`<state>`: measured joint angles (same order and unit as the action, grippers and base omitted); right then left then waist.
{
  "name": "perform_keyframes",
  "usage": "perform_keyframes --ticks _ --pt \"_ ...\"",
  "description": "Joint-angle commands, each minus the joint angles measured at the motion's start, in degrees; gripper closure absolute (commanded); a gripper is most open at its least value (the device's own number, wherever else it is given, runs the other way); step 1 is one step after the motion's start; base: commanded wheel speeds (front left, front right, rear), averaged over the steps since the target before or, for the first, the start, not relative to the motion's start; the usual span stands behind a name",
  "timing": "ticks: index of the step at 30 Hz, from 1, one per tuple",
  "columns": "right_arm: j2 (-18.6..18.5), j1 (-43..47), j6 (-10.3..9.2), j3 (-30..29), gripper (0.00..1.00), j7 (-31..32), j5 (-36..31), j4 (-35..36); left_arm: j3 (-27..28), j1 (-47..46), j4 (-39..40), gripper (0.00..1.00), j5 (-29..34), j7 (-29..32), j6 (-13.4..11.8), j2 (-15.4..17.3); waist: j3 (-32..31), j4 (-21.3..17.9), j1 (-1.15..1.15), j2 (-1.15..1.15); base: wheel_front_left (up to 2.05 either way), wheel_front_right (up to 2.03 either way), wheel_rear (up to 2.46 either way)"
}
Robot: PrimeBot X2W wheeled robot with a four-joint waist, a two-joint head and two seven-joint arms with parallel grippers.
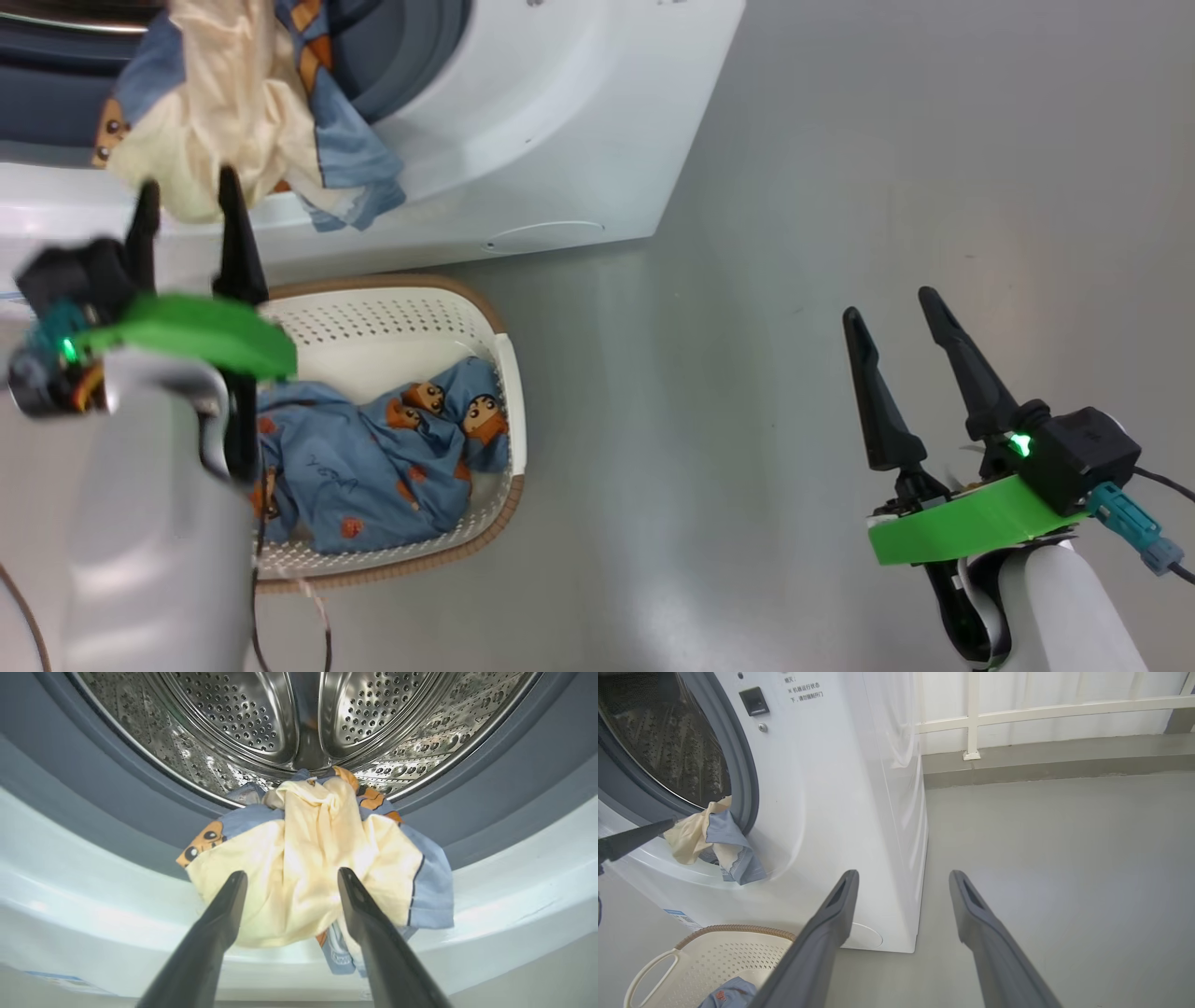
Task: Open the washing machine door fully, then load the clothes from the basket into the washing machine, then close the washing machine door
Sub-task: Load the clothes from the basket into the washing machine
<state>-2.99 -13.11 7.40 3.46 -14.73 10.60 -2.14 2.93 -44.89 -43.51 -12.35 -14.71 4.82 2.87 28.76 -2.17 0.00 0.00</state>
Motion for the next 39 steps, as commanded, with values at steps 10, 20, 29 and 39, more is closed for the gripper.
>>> perform_keyframes --ticks 10,20,29,39 --pt "0.1 1.4 0.09 0.1 0.00 -0.3 -1.8 1.7 -1.9 16.9 16.2 0.00 -3.7 1.5 -1.6 0.2 -1.7 2.3 0.00 0.00 0.00 0.00 0.00" --pt "0.1 2.8 0.09 -0.9 0.00 -0.3 -2.8 2.1 -4.1 30.3 33.1 0.00 -7.1 5.4 -5.9 0.0 -2.6 4.1 0.00 0.00 0.00 0.00 0.00" --pt "0.1 3.6 0.09 -2.2 0.00 -0.3 -3.4 2.3 -5.5 37.6 43.7 0.00 -8.9 8.5 -8.6 0.0 -2.9 5.0 0.00 0.00 0.00 0.00 0.00" --pt "0.1 3.1 0.09 -1.6 0.00 -0.3 -3.3 2.0 -5.6 39.4 47.6 0.00 -9.0 10.5 -9.9 0.6 -2.4 4.8 0.00 0.00 0.00 0.00 0.00"
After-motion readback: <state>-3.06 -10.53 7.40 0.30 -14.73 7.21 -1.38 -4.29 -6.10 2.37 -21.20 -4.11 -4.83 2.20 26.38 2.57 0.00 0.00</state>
